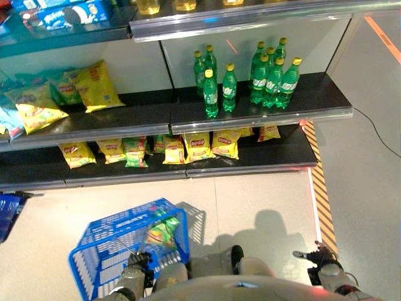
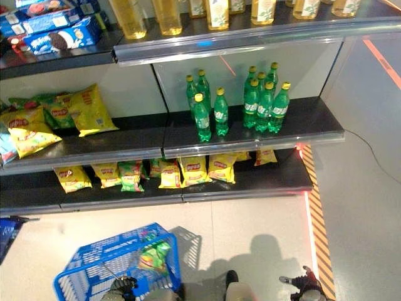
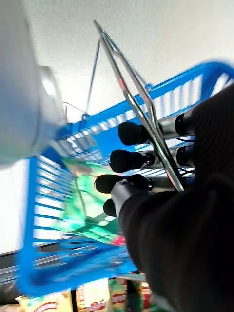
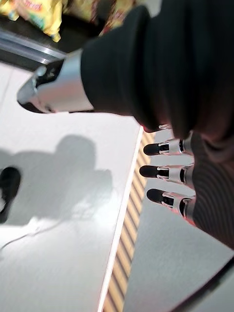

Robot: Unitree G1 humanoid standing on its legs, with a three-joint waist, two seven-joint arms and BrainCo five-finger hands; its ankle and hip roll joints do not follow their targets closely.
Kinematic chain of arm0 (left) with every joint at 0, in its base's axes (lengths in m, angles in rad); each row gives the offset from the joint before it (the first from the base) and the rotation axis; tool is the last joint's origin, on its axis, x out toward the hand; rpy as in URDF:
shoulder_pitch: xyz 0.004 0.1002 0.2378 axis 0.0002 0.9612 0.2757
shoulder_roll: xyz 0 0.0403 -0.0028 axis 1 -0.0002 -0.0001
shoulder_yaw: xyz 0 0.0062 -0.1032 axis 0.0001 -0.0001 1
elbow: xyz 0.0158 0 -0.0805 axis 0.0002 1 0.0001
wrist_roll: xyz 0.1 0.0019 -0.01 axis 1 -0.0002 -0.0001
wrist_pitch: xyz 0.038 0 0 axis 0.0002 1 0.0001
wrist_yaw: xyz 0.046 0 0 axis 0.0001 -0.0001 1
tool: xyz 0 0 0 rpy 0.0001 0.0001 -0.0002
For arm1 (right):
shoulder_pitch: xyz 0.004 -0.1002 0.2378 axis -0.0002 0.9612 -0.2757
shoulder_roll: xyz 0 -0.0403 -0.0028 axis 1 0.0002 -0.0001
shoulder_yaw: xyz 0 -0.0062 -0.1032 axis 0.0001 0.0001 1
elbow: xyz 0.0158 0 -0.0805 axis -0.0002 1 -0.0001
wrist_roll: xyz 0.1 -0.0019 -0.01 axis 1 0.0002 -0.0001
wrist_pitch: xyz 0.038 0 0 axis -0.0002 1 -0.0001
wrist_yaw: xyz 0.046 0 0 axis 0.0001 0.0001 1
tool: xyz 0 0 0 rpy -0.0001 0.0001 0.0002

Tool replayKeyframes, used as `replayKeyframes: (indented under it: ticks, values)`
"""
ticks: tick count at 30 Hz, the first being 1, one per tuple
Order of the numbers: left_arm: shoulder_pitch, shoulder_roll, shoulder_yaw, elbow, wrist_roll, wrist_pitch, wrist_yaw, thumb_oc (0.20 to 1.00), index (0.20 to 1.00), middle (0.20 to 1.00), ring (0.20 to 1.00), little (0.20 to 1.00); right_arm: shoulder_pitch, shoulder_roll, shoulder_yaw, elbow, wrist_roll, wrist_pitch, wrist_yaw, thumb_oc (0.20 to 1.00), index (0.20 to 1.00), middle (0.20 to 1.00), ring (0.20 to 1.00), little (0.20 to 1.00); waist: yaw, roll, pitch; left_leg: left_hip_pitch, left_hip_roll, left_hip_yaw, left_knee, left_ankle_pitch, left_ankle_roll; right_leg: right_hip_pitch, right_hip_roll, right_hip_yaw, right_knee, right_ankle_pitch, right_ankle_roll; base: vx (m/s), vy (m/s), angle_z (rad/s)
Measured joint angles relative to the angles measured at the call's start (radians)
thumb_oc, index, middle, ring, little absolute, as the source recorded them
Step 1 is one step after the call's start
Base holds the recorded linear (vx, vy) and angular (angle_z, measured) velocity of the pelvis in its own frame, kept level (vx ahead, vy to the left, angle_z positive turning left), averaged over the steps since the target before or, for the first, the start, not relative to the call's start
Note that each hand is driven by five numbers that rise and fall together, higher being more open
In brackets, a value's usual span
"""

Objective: Pick up the snacks into the basket

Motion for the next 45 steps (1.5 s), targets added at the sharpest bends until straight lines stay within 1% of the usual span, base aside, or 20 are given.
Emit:
replayKeyframes:
  ticks: [3,5,6,8,9,11,12,15,16,17,18,19,20,21,23,31,38,39,42,45]
  values:
    - [0.008,-0.015,0.01,-0.007,0.007,-0.004,-0.001,0.2,0.2,0.2,0.2,0.2,-0.017,0.01,0.013,0.009,-0.013,0.001,0.001,1.0,1.0,1.0,1.0,1.0,0.032,0.064,0.008,-0.004,0.073,0.035,-0.032,0.017,0.053,-0.011,0.106,-0.019,0.073,-0.019,0.023,0.37,-0.158,-0.55]
    - [0.043,0.017,0.015,-0.042,0.037,-0.004,-0.006,0.2,0.2,0.2,0.2,0.2,-0.018,0.04,0.023,0.003,-0.014,-0.003,0.009,1.0,1.0,1.0,1.0,1.0,0.048,0.004,-0.014,0.021,0.056,0.045,-0.013,0.021,0.058,0.045,0.107,0.0,0.136,-0.141,0.049,0.34,-0.078,-0.46]
    - [0.042,0.023,0.023,-0.035,0.035,-0.002,-0.005,0.2,0.2,0.2,0.2,0.2,-0.025,0.038,0.021,0.002,-0.014,-0.004,0.01,1.0,1.0,1.0,1.0,1.0,0.05,-0.012,-0.005,0.034,0.049,0.042,-0.001,0.03,0.072,0.092,0.108,0.006,0.081,-0.134,-0.032,0.28,-0.094,0.0]
    - [0.048,0.015,0.034,-0.024,0.035,0.005,-0.008,0.2,0.2,0.2,0.2,0.2,-0.02,0.027,0.021,0.008,-0.014,-0.007,0.011,1.0,1.0,1.0,1.0,1.0,0.057,-0.004,-0.005,0.048,0.055,0.038,-0.003,0.017,0.11,0.095,0.106,-0.006,0.119,-0.184,0.063,0.2,-0.139,-0.17]
    - [0.026,0.016,0.039,-0.027,0.034,0.005,-0.007,0.2,0.2,0.2,0.2,0.2,-0.031,0.027,0.025,-0.006,-0.014,-0.008,0.013,1.0,1.0,1.0,1.0,1.0,0.044,0.004,0.004,0.059,0.06,0.041,-0.013,0.013,0.107,0.035,0.109,-0.004,0.262,-0.193,0.126,0.06,-0.097,-0.15]
    - [0.001,0.027,0.039,-0.034,0.033,0.012,-0.006,0.2,0.2,0.2,0.2,0.2,-0.054,0.032,0.031,-0.053,-0.014,-0.009,0.017,1.0,1.0,1.0,1.0,1.0,0.024,0.004,0.057,0.068,0.069,0.02,-0.011,0.014,0.114,-0.127,0.102,-0.015,0.586,-0.152,0.192,0.22,-0.167,0.32]
    - [-0.017,0.035,0.035,-0.031,0.031,0.016,-0.005,0.2,0.2,0.2,0.2,0.2,-0.052,0.037,0.021,-0.064,-0.013,-0.007,0.016,1.0,1.0,1.0,1.0,1.0,0.013,-0.006,0.076,0.074,0.07,0.002,-0.006,0.012,0.11,-0.208,0.05,-0.024,0.691,-0.203,0.187,0.26,-0.18,0.66]
    - [-0.029,0.026,0.035,-0.031,0.023,0.017,-0.004,0.2,0.2,0.2,0.2,0.2,-0.058,0.035,0.002,-0.061,-0.013,-0.002,0.014,1.0,1.0,1.0,1.0,1.0,0.003,0.024,0.099,0.11,0.101,-0.012,-0.017,-0.003,0.083,-0.207,-0.117,-0.022,0.51,-0.217,0.174,0.34,-0.368,0.28]
    - [-0.041,0.019,0.038,-0.029,0.015,0.019,-0.002,0.2,0.2,0.2,0.2,0.2,-0.053,0.036,0.002,-0.057,-0.013,-0.002,0.014,1.0,1.0,1.0,1.0,1.0,0.001,0.029,0.099,0.121,0.115,-0.029,-0.024,-0.013,0.065,-0.167,-0.124,-0.012,0.335,-0.199,0.183,0.21,-0.379,0.34]
    - [-0.068,0.032,0.037,-0.019,0.007,0.024,-0.001,0.2,0.2,0.2,0.2,0.2,-0.045,0.045,0.003,-0.065,-0.011,-0.007,0.015,1.0,1.0,1.0,1.0,1.0,-0.01,0.047,0.107,0.106,0.161,-0.083,-0.005,-0.016,0.016,-0.072,-0.061,0.131,0.038,-0.165,0.251,0.1,-0.241,0.65]
    - [-0.08,0.042,0.034,-0.015,0.007,0.024,-0.001,0.2,0.2,0.2,0.2,0.2,-0.043,0.051,0.003,-0.067,-0.01,-0.007,0.014,1.0,1.0,1.0,1.0,1.0,-0.008,0.047,0.11,0.099,0.175,-0.113,-0.007,-0.016,0.005,-0.03,-0.035,0.161,-0.08,-0.136,0.266,0.11,-0.317,1.35]
    - [-0.1,0.043,0.03,-0.021,0.009,0.016,-0.001,0.2,0.2,0.2,0.2,0.2,-0.027,0.049,-0.004,-0.039,-0.006,-0.003,0.013,1.0,1.0,1.0,1.0,1.0,-0.005,0.029,0.11,0.113,0.18,-0.136,-0.017,-0.015,-0.005,0.004,-0.035,0.115,-0.108,0.037,0.212,0.04,-0.287,1.1]
    - [-0.088,0.041,0.026,-0.036,0.008,0.014,-0.001,0.2,0.2,0.2,0.2,0.2,-0.023,0.047,-0.003,-0.032,-0.004,0.005,0.012,1.0,1.0,1.0,1.0,1.0,-0.003,0.019,0.11,0.131,0.183,-0.12,-0.019,-0.015,-0.006,0.003,-0.036,0.094,-0.085,0.108,0.179,0.05,-0.359,0.99]
    - [-0.062,0.024,0.007,-0.047,0.008,0.004,0.004,0.2,0.2,0.2,0.2,0.2,-0.025,0.031,0.008,-0.042,-0.004,0.007,0.008,1.0,1.0,1.0,1.0,1.0,-0.012,0.032,0.106,0.126,0.206,-0.083,0.005,0.003,-0.019,0.011,-0.019,0.065,-0.037,0.087,0.125,0.02,-0.253,0.64]
    - [-0.052,0.001,-0.013,-0.046,0.009,0.006,0.002,0.2,0.2,0.2,0.2,0.2,-0.029,0.015,0.006,-0.047,-0.005,0.006,0.008,1.0,1.0,1.0,1.0,1.0,-0.018,0.04,0.099,0.091,0.206,-0.06,0.068,0.04,0.003,0.042,-0.011,0.027,-0.054,0.07,0.095,0.03,-0.17,0.71]
    - [-0.009,-0.014,-0.008,-0.062,0.012,0.005,0.012,0.2,0.2,0.2,0.2,0.2,-0.052,-0.011,0.0,-0.072,0.008,-0.001,0.008,1.0,1.0,1.0,1.0,1.0,-0.009,0.023,0.068,0.111,0.172,-0.074,0.03,0.124,-0.063,0.106,-0.025,-0.057,-0.064,0.042,0.039,0.02,-0.014,0.39]
    - [-0.029,-0.014,-0.012,-0.041,0.018,0.008,0.024,0.2,0.2,0.2,0.2,0.2,-0.018,-0.005,-0.01,-0.011,0.008,0.007,0.013,1.0,1.0,1.0,1.0,1.0,-0.025,0.021,0.04,0.113,0.25,-0.055,-0.027,0.05,-0.11,0.084,-0.038,-0.095,-0.048,0.04,0.102,-0.01,0.254,0.19]
    - [-0.03,-0.014,-0.013,-0.038,0.019,0.008,0.025,0.2,0.2,0.2,0.2,0.2,-0.019,-0.004,-0.016,-0.01,0.008,0.01,0.014,1.0,1.0,1.0,1.0,1.0,-0.025,0.033,0.032,0.116,0.247,-0.052,-0.039,0.032,-0.084,0.081,-0.039,-0.096,-0.051,0.042,0.115,-0.03,0.393,0.11]
    - [-0.034,0.03,-0.009,-0.027,0.02,0.009,0.025,0.2,0.2,0.2,0.2,0.2,-0.003,0.06,-0.039,0.007,0.009,0.015,0.017,1.0,1.0,1.0,1.0,1.0,-0.021,-0.038,0.012,0.114,0.158,-0.033,-0.064,0.022,-0.011,0.064,-0.124,-0.079,-0.074,0.072,0.172,-0.01,0.371,0.06]
    - [-0.035,0.053,-0.008,-0.007,0.02,0.017,0.019,0.2,0.2,0.2,0.2,0.2,-0.009,0.092,-0.067,0.004,0.04,0.014,0.014,1.0,1.0,1.0,1.0,1.0,-0.02,-0.066,-0.003,0.111,0.082,0.001,-0.058,0.009,0.036,0.037,-0.181,-0.053,-0.065,0.105,0.196,-0.04,0.346,-0.27]
